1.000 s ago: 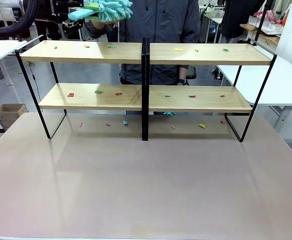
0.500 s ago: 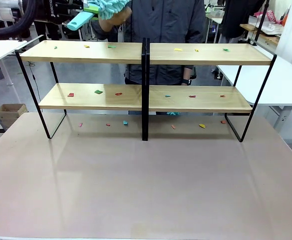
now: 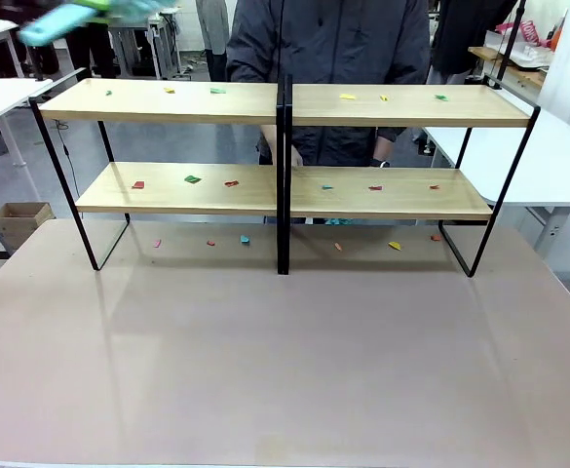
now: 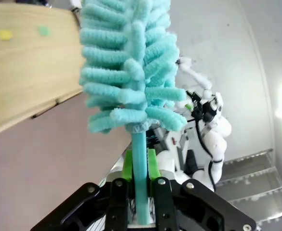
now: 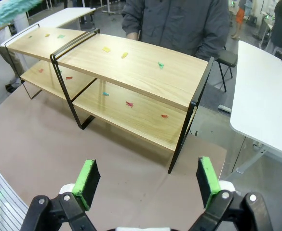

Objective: Clean the shelves.
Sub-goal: Pick up the Duster when the human hands it over.

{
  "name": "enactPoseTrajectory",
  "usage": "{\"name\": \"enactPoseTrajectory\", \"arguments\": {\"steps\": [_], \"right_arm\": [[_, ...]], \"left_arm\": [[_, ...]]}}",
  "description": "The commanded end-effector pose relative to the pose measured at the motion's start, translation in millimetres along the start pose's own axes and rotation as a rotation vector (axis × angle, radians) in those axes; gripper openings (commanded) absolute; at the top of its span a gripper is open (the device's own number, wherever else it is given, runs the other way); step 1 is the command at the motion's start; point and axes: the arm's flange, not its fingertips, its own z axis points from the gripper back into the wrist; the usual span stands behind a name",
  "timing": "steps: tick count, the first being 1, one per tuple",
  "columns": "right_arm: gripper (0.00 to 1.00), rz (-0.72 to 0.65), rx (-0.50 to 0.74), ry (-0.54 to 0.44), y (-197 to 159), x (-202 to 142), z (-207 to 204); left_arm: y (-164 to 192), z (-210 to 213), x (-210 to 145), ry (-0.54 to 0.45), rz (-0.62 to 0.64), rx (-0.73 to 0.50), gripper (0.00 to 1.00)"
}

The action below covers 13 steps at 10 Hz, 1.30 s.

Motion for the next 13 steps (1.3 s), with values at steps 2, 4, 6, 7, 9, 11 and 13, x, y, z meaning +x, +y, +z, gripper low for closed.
{"name": "enactPoseTrajectory", "arguments": {"steps": [2, 4, 6, 7, 9, 11, 13], "right_arm": [[1.0, 0.011, 0.001, -0.004, -0.8, 0.1, 0.4], [1.0, 0.011, 0.001, -0.004, -0.8, 0.1, 0.4], [1.0, 0.011, 0.001, -0.004, -0.8, 0.1, 0.4], [1.0, 0.011, 0.001, -0.004, -0.8, 0.1, 0.4], [1.0, 0.011, 0.001, -0.004, -0.8, 0.1, 0.4], [1.0, 0.011, 0.001, -0.004, -0.8, 0.1, 0.4], [1.0, 0.011, 0.001, -0.004, -0.8, 0.1, 0.4]], "left_arm": [[-20.8, 115.3, -25.8, 0.111, -0.058, 0.089, 0.0], [-17.2, 190.3, -48.8, 0.084, -0.046, 0.176, 0.0], [-10.6, 238.0, -75.7, 0.091, -0.017, 0.148, 0.0], [-7.1, 241.8, -85.9, 0.1, 0.004, 0.115, 0.0], [-14.2, 226.2, -78.1, 0.071, -0.009, 0.157, 0.0], [-14.2, 226.2, -78.1, 0.071, -0.009, 0.157, 0.0], [-14.2, 226.2, -78.1, 0.071, -0.009, 0.157, 0.0]]}}
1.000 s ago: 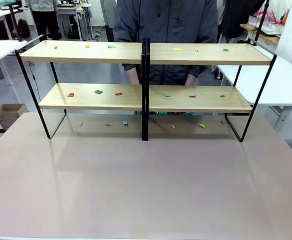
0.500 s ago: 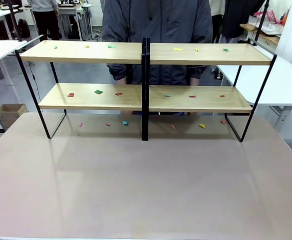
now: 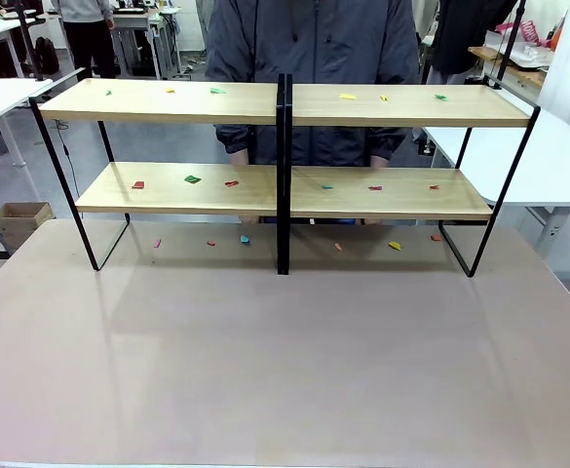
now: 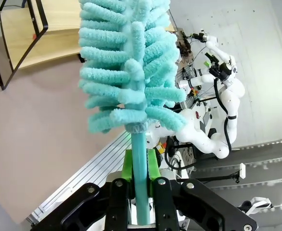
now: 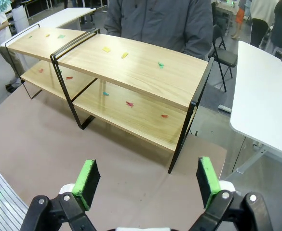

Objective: Clean the shelves.
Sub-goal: Clean a randomly selected level of the Shelf with the Duster.

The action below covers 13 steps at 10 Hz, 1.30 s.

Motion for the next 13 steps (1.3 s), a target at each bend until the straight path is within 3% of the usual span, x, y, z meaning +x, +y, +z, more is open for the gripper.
{"name": "enactPoseTrajectory", "arguments": {"steps": [1, 9, 10, 11, 12, 13], "right_arm": [[1.0, 0.01, 0.001, -0.004, -1.0, 0.0, 0.5], [1.0, 0.01, 0.001, -0.004, -1.0, 0.0, 0.5], [1.0, 0.01, 0.001, -0.004, -1.0, 0.0, 0.5], [1.0, 0.01, 0.001, -0.004, -1.0, 0.0, 0.5], [1.0, 0.01, 0.001, -0.004, -1.0, 0.0, 0.5], [1.0, 0.01, 0.001, -0.004, -1.0, 0.0, 0.5]], "left_arm": [[-5.3, 0.5, -3.1, -0.018, -0.001, 0.004, 0.0], [-5.3, 0.5, -3.1, -0.018, -0.001, 0.004, 0.0], [-0.2, 1.8, -1.3, -0.004, 0.001, 0.002, 0.13], [-19.9, -16.0, -21.3, -0.024, 0.011, 0.051, 0.13], [-34.2, -32.2, -58.2, -0.015, 0.034, 0.024, 0.13], [-35.7, -50.9, -100.4, 0.071, 0.015, 0.05, 0.13]]}}
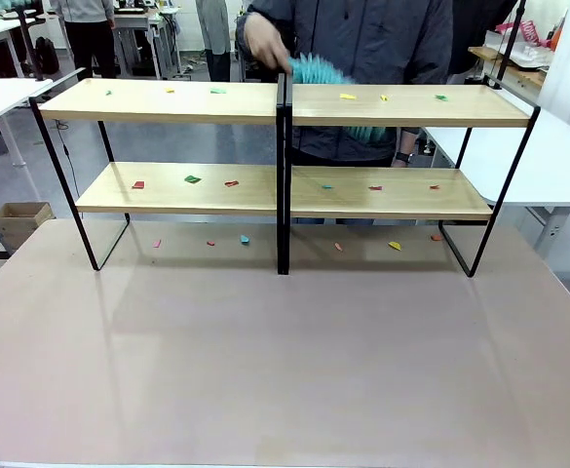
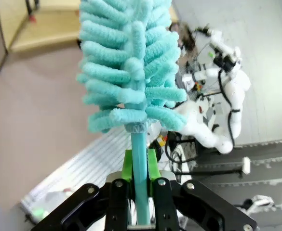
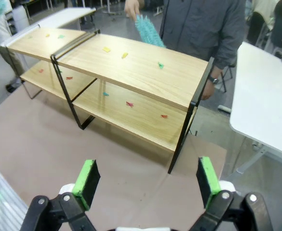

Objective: Clean the shelves.
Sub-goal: Clean a randomly selected level of the Shelf with the Duster.

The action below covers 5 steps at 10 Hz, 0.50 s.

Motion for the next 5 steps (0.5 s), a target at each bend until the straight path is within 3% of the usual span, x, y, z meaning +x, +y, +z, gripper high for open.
{"name": "enactPoseTrajectory", "arguments": {"steps": [1, 2, 4, 5], "right_arm": [[1.0, 0.01, 0.001, -0.004, -1.0, 0.0, 0.3], [1.0, 0.01, 0.001, -0.004, -1.0, 0.0, 0.3], [1.0, 0.01, 0.001, -0.004, -1.0, 0.0, 0.3], [1.0, 0.01, 0.001, -0.004, -1.0, 0.0, 0.3]], "left_arm": [[-2.7, -61.1, -90.5, 0.117, -0.005, 0.007, 0.13], [3.4, -91.7, -113.4, 0.204, -0.006, -0.03, 0.13], [7.5, -141.9, -144.2, 0.336, -0.074, 0.04, 0.13], [10.3, -160.3, -150.3, 0.401, -0.045, 0.054, 0.13]]}}
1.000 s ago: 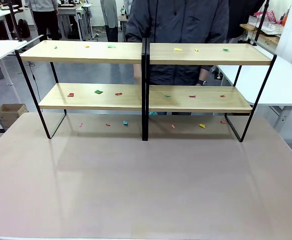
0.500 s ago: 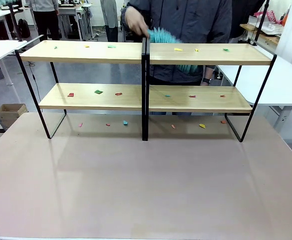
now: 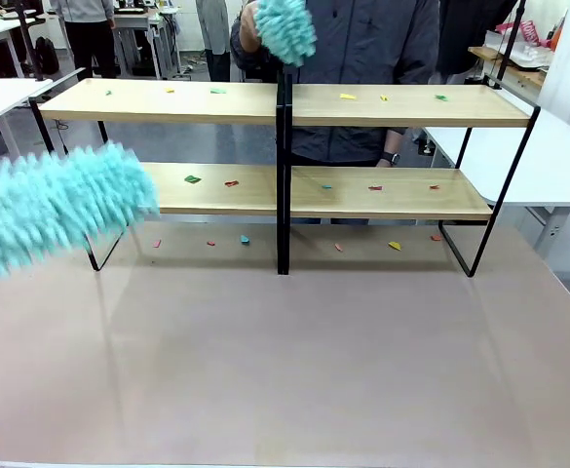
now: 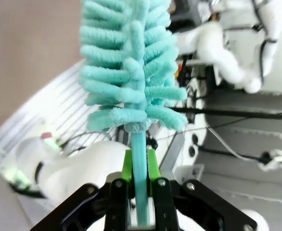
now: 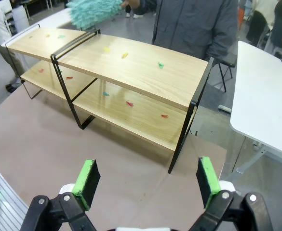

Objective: Clean the shelves.
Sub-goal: Clean a randomly selected level of the Shelf with the Duster.

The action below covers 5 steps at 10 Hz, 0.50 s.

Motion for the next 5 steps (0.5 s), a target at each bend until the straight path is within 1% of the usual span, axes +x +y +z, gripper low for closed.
{"name": "enactPoseTrajectory", "arguments": {"steps": [1, 2, 3, 4, 5], "right_arm": [[1.0, 0.01, 0.001, -0.004, -1.0, 0.0, 0.3], [1.0, 0.01, 0.001, -0.004, -1.0, 0.0, 0.3], [1.0, 0.01, 0.001, -0.004, -1.0, 0.0, 0.3], [1.0, 0.01, 0.001, -0.004, -1.0, 0.0, 0.3], [1.0, 0.01, 0.001, -0.004, -1.0, 0.0, 0.3]], "left_arm": [[-2.8, 29.5, 3.8, -0.066, 0.005, -0.016, 0.13], [-2.8, 29.5, 3.8, -0.066, 0.005, -0.016, 0.13], [0.5, -5.2, -0.2, 0.004, -0.003, 0.001, 0.13], [-0.4, -18.2, -1.2, -0.019, 0.01, -0.015, 0.13], [3.0, -35.8, 3.9, -0.032, 0.026, 0.007, 0.13]]}}
